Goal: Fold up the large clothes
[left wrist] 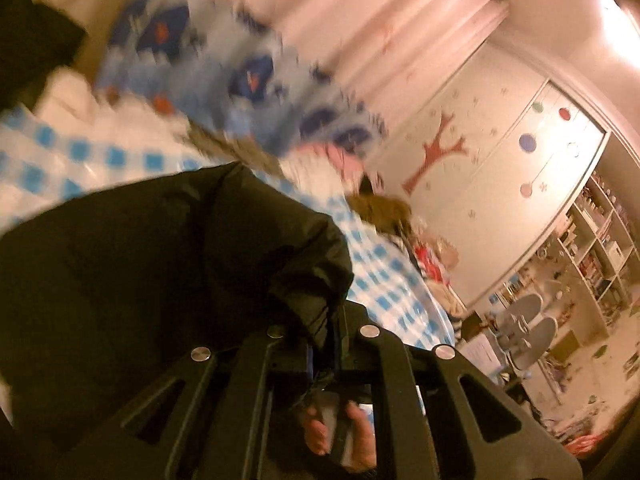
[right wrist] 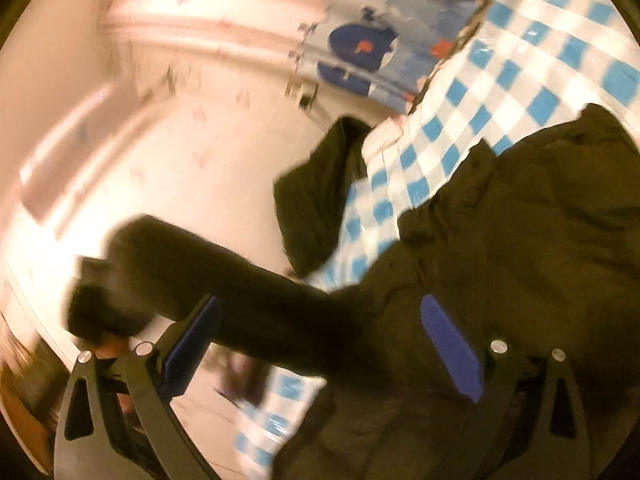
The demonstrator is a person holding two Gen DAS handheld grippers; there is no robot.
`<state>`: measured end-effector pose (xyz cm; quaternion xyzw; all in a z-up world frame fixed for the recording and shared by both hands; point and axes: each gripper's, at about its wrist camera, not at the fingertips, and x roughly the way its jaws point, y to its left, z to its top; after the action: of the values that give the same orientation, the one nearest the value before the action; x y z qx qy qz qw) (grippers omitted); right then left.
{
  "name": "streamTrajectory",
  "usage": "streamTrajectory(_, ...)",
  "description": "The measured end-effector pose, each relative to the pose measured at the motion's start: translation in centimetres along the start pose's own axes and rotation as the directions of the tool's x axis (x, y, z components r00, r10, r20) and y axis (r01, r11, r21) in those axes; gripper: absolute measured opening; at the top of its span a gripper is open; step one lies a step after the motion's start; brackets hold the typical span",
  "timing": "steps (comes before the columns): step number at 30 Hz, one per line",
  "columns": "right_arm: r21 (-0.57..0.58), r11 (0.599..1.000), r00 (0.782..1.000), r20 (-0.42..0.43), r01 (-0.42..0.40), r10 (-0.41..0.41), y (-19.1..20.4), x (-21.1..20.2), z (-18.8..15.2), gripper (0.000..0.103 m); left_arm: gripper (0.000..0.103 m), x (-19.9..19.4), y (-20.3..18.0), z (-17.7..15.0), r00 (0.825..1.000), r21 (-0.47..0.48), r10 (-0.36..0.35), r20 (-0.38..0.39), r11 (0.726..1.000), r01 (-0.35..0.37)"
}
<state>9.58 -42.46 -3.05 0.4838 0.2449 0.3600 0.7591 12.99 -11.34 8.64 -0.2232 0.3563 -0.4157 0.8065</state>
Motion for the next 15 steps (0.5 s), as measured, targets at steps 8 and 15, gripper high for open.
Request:
streamTrajectory(8, 0.302, 0.949, 0.996, -0.036, 0.090, -0.083, -8.0, -1.5, 1.6, 0.096, 0.012, 19.5, 10.8, -5.4, 0.946, -0.197, 0.072, -0.315, 0.970, -0.139)
streamTrajectory(15, 0.198, 0.953, 0.972, -0.098, 0.227, -0.212, -7.1, 0.2, 1.4, 0.096, 0.078, 18.1, 9.8, -3.5, 0.932, -0.117, 0.174, -0.318, 0.968, -0.220)
